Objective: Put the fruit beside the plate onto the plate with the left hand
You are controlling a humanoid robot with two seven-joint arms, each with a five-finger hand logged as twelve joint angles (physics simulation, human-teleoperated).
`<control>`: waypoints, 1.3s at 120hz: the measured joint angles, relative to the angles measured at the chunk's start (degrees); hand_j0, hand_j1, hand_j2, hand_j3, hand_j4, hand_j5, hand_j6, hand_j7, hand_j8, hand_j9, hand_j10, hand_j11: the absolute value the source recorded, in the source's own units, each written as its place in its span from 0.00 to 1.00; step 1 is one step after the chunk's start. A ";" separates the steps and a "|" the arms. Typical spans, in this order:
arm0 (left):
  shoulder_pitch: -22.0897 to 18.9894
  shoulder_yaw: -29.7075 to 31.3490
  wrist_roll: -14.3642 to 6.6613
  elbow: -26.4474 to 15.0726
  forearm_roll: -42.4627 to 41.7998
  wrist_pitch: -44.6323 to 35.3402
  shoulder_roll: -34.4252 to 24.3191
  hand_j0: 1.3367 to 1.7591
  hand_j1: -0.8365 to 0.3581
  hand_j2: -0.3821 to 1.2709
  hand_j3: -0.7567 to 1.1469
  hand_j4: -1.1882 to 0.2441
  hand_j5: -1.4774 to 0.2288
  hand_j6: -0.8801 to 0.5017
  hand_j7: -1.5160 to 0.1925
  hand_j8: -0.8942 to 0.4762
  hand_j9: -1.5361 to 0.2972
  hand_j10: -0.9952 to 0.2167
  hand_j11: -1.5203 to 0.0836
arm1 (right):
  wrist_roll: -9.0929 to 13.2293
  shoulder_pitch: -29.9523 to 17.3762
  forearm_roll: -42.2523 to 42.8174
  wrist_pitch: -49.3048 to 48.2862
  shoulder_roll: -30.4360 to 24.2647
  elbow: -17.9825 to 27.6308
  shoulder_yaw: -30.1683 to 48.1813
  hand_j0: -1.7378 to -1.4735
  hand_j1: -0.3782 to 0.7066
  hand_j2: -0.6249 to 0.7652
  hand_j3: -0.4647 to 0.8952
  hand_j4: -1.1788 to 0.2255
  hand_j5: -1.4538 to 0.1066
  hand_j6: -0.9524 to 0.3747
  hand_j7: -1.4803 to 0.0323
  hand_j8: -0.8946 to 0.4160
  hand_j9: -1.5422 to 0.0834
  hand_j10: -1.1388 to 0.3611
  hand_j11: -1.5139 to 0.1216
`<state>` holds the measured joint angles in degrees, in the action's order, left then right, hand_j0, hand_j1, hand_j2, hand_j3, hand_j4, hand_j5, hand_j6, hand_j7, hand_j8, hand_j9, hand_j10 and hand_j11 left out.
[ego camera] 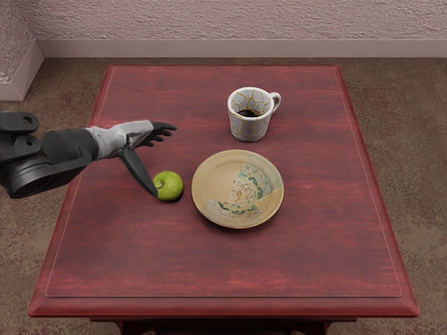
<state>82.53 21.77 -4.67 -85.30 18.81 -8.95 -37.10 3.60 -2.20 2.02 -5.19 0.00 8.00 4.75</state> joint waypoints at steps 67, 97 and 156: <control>0.00 7.28 0.22 -1.00 -0.69 -17.23 9.28 0.76 0.91 0.24 0.40 0.77 0.80 0.57 0.82 0.59 0.78 0.75 0.88 | 0.00 0.00 0.00 0.00 0.00 0.00 0.00 0.30 0.03 0.45 0.34 0.84 0.93 0.72 0.98 0.68 0.95 0.76 0.93; 0.08 8.87 -0.18 -1.00 -0.71 -19.11 10.20 0.76 0.79 0.26 0.40 0.69 0.71 0.49 0.73 0.51 0.70 0.66 0.79 | 0.00 0.00 0.00 0.00 0.00 0.00 0.00 0.30 0.03 0.45 0.34 0.84 0.93 0.72 0.98 0.68 0.95 0.76 0.93; 0.42 10.89 -0.46 -0.92 -0.62 -19.76 11.23 0.76 0.61 0.37 0.40 0.51 0.50 0.30 0.52 0.32 0.49 0.44 0.55 | 0.00 0.00 0.00 0.00 0.00 0.00 0.00 0.30 0.03 0.45 0.34 0.84 0.93 0.72 0.98 0.68 0.95 0.76 0.93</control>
<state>82.96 32.66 -5.13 -86.23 18.19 -28.71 -25.87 3.60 -2.20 2.02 -5.19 0.00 8.00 4.75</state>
